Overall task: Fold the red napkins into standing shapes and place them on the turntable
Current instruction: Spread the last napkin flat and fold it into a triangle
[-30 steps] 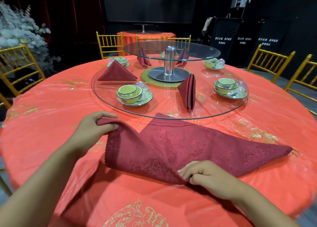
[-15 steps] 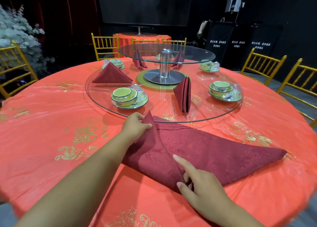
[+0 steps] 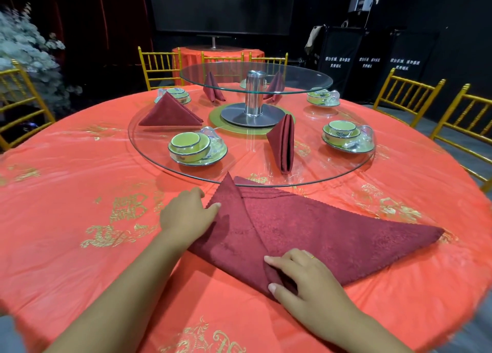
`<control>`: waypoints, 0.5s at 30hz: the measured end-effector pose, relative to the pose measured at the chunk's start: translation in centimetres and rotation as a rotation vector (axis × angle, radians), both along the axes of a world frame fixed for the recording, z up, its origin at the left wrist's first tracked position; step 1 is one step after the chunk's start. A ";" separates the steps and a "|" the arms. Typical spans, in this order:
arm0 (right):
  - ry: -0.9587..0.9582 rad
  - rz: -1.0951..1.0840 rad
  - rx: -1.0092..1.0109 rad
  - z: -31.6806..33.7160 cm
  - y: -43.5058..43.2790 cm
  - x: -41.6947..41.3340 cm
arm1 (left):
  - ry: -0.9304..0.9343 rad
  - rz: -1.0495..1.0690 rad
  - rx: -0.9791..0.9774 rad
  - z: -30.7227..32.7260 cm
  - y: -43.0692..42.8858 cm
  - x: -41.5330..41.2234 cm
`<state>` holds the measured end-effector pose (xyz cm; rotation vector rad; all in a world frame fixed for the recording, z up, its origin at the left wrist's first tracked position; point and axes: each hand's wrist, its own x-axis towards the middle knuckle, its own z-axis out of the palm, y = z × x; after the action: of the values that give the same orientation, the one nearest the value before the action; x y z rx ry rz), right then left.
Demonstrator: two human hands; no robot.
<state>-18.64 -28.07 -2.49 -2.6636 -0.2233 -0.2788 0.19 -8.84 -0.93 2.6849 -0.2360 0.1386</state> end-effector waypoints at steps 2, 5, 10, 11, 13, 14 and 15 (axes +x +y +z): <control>-0.011 -0.014 0.100 0.3 0.2 0.5 | 0.072 -0.016 -0.044 -0.3 0.6 0.1; 0.001 -0.056 0.180 0.4 0.6 1.3 | 0.052 -0.028 -0.094 -0.5 0.6 0.2; 0.019 -0.113 0.227 0.3 1.1 2.7 | 0.020 -0.056 -0.202 -0.4 0.1 0.6; 0.020 -0.121 0.237 0.3 1.1 3.0 | 0.029 -0.077 -0.225 -0.4 0.0 0.7; 0.021 -0.117 0.241 0.4 1.1 3.5 | 0.032 -0.126 -0.267 -0.5 -0.2 0.7; 0.024 -0.110 0.239 0.4 1.1 3.7 | 0.019 -0.140 -0.281 -0.6 -0.3 0.7; 0.026 -0.106 0.236 0.4 1.1 3.9 | 0.001 -0.142 -0.286 -0.6 -0.4 0.7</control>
<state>-14.71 -27.01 -2.10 -2.4465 -0.0375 -0.2847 0.92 -9.24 -1.53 2.3757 -0.3760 0.1170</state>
